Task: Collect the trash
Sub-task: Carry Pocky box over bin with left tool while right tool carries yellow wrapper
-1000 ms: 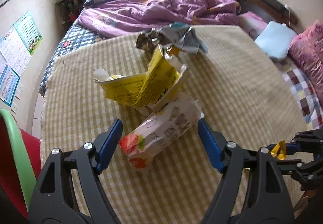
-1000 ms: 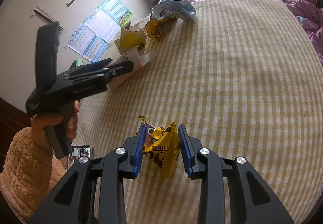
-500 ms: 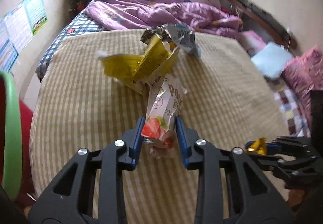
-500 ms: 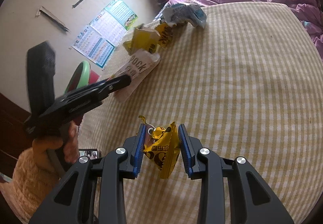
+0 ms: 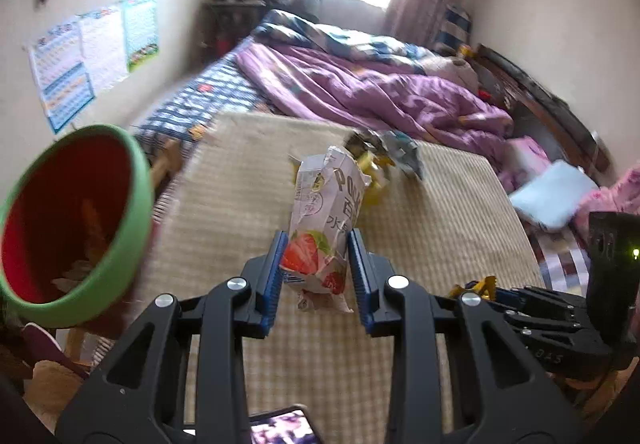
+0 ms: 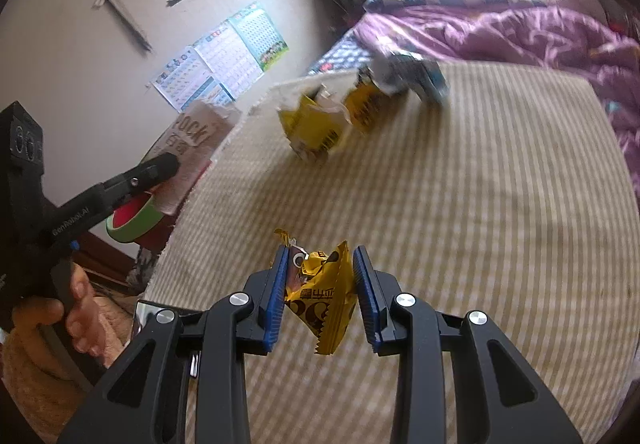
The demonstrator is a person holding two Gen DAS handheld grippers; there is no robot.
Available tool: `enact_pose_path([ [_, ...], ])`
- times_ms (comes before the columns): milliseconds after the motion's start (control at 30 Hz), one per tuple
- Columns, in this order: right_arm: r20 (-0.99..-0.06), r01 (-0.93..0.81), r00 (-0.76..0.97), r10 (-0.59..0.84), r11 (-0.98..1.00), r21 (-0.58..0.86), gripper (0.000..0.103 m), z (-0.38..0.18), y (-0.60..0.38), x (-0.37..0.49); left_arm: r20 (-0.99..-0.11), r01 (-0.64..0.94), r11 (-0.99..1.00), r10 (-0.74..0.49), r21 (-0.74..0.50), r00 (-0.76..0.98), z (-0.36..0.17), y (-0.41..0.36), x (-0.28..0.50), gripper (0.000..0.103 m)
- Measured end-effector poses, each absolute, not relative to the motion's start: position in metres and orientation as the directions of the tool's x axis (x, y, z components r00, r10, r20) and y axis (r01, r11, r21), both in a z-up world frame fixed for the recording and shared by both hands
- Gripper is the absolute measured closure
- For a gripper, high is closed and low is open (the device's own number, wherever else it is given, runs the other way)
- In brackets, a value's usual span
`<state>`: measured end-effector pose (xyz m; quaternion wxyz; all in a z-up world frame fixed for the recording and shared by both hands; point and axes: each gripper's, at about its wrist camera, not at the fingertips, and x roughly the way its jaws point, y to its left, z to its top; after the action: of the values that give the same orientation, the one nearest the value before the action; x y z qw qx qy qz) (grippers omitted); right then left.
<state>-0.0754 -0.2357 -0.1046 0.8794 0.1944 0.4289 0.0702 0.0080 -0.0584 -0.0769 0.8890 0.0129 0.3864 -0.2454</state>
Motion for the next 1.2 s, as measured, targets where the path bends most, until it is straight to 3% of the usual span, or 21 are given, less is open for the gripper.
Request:
enact_pose_path([
  [233,-0.668,-0.042,0.682,0.298,0.928,0.37,0.071,-0.081,-0.206,-0.051,-0.657,0.343,0.935,-0.316,-0.092,0.684,-0.062,-0.028,0.006,0.073],
  [533,-0.603,-0.161,0.709,0.366,0.916,0.366,0.071,-0.056,-0.157,-0.022,-0.653,0.255,0.963,-0.248,-0.087,0.715,-0.063,0.004,0.013,0.073],
  [1200,-0.587,-0.239,0.7,0.406,0.908,0.343,0.071,-0.038,-0.115,0.003,-0.625,0.149,0.987,-0.158,-0.067,0.765,-0.051,0.054,0.014,0.073],
])
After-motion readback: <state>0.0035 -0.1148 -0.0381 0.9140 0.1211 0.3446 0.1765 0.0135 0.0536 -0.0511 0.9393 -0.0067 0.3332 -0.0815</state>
